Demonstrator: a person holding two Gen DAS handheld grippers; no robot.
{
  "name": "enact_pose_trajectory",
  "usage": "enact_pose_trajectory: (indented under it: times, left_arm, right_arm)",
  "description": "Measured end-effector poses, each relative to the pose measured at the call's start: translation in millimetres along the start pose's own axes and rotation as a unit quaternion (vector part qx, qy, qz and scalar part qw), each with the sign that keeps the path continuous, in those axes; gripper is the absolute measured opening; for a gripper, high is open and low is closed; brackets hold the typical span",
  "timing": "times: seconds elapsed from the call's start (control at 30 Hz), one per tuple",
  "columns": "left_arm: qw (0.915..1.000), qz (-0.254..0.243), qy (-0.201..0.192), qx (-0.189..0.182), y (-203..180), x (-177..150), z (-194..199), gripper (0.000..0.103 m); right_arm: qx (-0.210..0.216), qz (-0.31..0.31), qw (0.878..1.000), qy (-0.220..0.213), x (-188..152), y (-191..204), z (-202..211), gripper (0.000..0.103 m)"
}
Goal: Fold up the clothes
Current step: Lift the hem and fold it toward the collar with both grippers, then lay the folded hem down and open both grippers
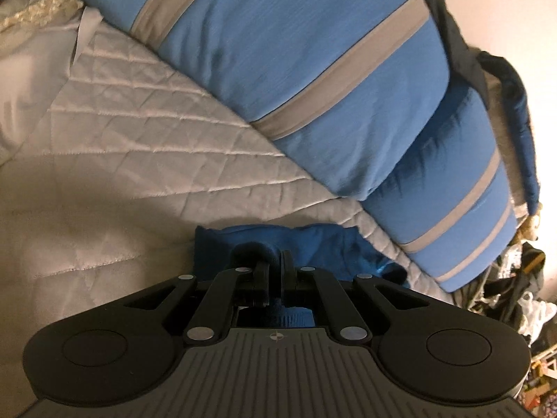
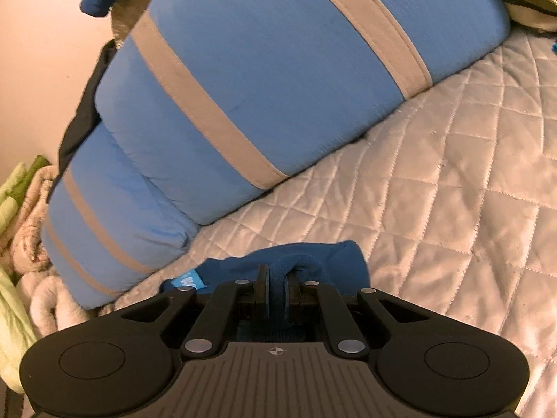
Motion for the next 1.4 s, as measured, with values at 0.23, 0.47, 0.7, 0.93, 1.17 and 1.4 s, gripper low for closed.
enact_pose_trajectory:
  times: [0.23,0.47,0.7,0.93,1.17,1.4]
  left_arm:
    - [0.9997,0.021,0.002,-0.014,0.7,-3.1,4.6,0.054]
    - [1.0000,0.004,-0.005,-0.004,-9.7,-12.2,42.4,0.071]
    - [1.0000,-0.003,0.002,0.006,-14.7,-36.7,80.3,0.071]
    - [0.9999,0.014,0.001,0.009,-8.2,-65.1,111.4,0.071]
    - [0.9998,0.014,0.012,0.005,-5.8,-93.8,131.5,0.071]
    - [0.9991,0.022,0.035,-0.003,-2.1,-125.0,143.3,0.071]
  right_arm:
    - [-0.013,-0.008,1.000,0.010,-2.0,-1.7,6.3,0.103]
    - [-0.017,0.000,1.000,0.011,-13.8,5.0,35.0,0.103]
    - [-0.052,0.031,0.998,0.014,-35.7,14.1,64.1,0.103]
    - [-0.062,0.025,0.998,0.012,-58.6,8.1,93.3,0.103]
    - [-0.070,0.030,0.997,0.018,-89.2,-3.0,122.0,0.103]
    - [-0.069,0.021,0.997,0.029,-113.0,-19.0,144.7,0.103]
Point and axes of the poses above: each gripper's, at about its wrist camera, not at the fingertips, and z roughly against the way its jaws point, y to its left, x to its top, the point moved 1 cm from there along -z, roughly the way its jaws point, and after that the axes turned 7 degrees about -z, right-handed, at the moved point
